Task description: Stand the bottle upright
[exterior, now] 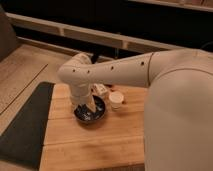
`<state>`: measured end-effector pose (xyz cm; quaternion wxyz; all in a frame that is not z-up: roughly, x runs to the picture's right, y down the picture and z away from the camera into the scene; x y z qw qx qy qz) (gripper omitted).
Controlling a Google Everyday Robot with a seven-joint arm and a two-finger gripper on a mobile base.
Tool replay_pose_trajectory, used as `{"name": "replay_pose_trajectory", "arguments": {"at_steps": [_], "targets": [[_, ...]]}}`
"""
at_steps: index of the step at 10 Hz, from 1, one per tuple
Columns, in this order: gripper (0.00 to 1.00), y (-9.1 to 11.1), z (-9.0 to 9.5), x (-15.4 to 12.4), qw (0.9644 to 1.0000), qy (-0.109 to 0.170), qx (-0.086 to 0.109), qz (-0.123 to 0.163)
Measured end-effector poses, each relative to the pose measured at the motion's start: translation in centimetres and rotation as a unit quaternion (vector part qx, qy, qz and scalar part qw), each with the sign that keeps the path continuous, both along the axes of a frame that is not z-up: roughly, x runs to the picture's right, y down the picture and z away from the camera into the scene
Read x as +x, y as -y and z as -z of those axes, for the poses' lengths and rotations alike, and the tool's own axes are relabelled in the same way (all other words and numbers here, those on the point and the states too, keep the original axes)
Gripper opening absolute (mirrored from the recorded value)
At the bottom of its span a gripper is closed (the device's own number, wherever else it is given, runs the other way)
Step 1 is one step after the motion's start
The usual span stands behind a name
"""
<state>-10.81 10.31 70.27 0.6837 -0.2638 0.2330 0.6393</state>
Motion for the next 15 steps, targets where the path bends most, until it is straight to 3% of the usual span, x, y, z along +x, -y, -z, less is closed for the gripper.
{"name": "replay_pose_trajectory", "arguments": {"at_steps": [10, 11, 12, 15], "targets": [[0.65, 0.1, 0.0, -0.1, 1.0000, 0.001, 0.004, 0.003], [0.65, 0.5, -0.2, 0.0, 0.9998, 0.006, 0.013, 0.010], [0.65, 2.0, -0.8, 0.5, 0.9986, 0.022, 0.042, 0.024], [0.65, 8.5, -2.5, 6.6, 0.9897, 0.044, 0.120, 0.066]]}}
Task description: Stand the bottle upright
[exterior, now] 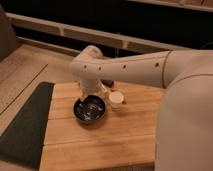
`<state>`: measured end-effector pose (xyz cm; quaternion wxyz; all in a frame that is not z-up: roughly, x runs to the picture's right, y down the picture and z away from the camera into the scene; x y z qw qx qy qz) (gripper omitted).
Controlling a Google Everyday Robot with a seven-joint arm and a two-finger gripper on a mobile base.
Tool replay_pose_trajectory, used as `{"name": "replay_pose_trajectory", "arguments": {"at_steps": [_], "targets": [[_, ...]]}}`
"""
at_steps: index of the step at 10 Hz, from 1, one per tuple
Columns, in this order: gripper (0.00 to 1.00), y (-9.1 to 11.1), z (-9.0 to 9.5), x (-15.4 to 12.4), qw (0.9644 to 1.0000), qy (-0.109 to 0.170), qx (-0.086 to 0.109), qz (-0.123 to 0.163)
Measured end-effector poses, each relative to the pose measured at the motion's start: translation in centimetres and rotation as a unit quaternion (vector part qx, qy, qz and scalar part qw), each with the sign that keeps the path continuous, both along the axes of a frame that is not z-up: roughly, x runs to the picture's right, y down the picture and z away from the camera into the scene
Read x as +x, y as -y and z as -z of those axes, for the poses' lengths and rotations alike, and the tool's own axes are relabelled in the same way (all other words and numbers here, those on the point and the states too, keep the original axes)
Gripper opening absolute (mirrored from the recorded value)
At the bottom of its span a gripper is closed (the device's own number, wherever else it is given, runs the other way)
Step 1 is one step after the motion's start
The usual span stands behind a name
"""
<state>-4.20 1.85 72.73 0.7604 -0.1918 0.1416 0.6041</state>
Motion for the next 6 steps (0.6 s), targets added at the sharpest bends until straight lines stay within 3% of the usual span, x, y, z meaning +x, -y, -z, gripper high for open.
{"name": "replay_pose_trajectory", "arguments": {"at_steps": [1, 2, 6], "targets": [[0.65, 2.5, -0.2, 3.5, 0.9997, -0.001, 0.026, 0.005], [0.65, 3.8, -0.2, 5.1, 0.9992, 0.002, 0.040, 0.010], [0.65, 4.5, -0.4, 5.6, 0.9981, 0.004, 0.057, 0.024]]}}
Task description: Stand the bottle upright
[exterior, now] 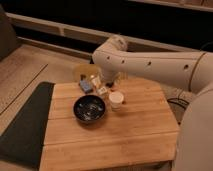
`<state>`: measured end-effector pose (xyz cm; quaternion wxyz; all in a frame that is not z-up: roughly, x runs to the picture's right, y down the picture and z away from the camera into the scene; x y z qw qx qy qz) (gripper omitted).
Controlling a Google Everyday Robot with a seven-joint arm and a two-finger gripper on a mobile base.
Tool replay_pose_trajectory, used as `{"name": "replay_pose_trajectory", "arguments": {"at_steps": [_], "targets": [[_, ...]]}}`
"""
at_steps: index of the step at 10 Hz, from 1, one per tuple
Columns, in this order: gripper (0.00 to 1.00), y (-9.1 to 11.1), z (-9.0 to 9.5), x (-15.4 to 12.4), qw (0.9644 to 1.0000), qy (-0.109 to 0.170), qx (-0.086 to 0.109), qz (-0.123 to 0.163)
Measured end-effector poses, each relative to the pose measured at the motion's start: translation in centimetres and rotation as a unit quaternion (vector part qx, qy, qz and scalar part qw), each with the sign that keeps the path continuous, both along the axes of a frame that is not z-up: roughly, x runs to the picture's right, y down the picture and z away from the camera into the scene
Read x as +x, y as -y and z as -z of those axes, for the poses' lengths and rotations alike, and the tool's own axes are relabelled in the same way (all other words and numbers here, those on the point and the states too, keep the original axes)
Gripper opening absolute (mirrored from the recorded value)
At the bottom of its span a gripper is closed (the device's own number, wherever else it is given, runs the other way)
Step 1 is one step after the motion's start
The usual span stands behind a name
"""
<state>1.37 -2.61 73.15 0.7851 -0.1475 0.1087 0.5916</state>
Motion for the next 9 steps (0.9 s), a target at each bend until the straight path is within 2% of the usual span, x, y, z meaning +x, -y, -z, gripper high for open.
{"name": "replay_pose_trajectory", "arguments": {"at_steps": [2, 4, 5, 6, 9], "targets": [[0.65, 1.4, -1.4, 1.0, 0.9994, 0.006, 0.026, 0.022], [0.65, 3.6, -3.6, 2.1, 0.9971, 0.031, 0.055, 0.042], [0.65, 5.8, -6.0, 3.2, 0.9930, 0.065, 0.084, 0.051], [0.65, 7.0, -7.3, 4.0, 0.9897, 0.086, 0.101, 0.054], [0.65, 10.1, -10.7, 7.4, 0.9773, 0.128, 0.158, 0.059]]}}
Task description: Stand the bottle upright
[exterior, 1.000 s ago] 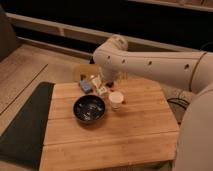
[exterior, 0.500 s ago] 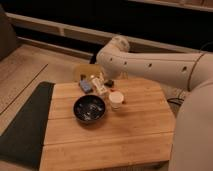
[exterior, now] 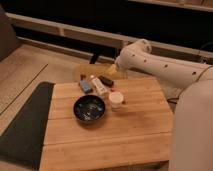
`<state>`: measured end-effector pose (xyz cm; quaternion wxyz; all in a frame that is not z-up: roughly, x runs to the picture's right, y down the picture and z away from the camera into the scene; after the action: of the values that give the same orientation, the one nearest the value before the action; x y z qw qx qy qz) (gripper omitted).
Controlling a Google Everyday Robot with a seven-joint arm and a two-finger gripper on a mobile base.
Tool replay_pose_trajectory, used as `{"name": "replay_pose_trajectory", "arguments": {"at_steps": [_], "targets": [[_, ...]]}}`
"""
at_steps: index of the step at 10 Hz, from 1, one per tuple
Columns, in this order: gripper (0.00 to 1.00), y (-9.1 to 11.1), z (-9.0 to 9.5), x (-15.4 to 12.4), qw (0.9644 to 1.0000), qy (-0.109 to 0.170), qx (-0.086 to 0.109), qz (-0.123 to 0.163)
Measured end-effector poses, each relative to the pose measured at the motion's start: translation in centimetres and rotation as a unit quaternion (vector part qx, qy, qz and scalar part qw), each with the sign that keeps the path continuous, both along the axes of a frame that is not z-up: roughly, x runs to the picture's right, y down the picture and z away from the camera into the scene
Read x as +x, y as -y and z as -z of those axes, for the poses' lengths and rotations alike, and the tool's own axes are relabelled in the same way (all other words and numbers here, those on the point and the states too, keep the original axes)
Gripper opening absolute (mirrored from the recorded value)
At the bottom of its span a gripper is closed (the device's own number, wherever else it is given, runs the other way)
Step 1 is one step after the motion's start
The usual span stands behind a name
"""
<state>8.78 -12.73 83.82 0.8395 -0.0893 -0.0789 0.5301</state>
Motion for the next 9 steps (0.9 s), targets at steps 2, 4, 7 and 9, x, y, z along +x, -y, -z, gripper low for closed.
{"name": "replay_pose_trajectory", "arguments": {"at_steps": [2, 4, 7, 9], "targets": [[0.65, 0.6, -0.5, 0.6, 0.9999, 0.006, 0.012, 0.001], [0.65, 0.6, -0.6, 0.4, 0.9999, 0.007, 0.011, 0.002], [0.65, 0.5, -2.8, 0.6, 1.0000, 0.002, -0.003, 0.004], [0.65, 0.3, -5.4, -2.0, 0.9993, 0.025, -0.020, 0.020]]}}
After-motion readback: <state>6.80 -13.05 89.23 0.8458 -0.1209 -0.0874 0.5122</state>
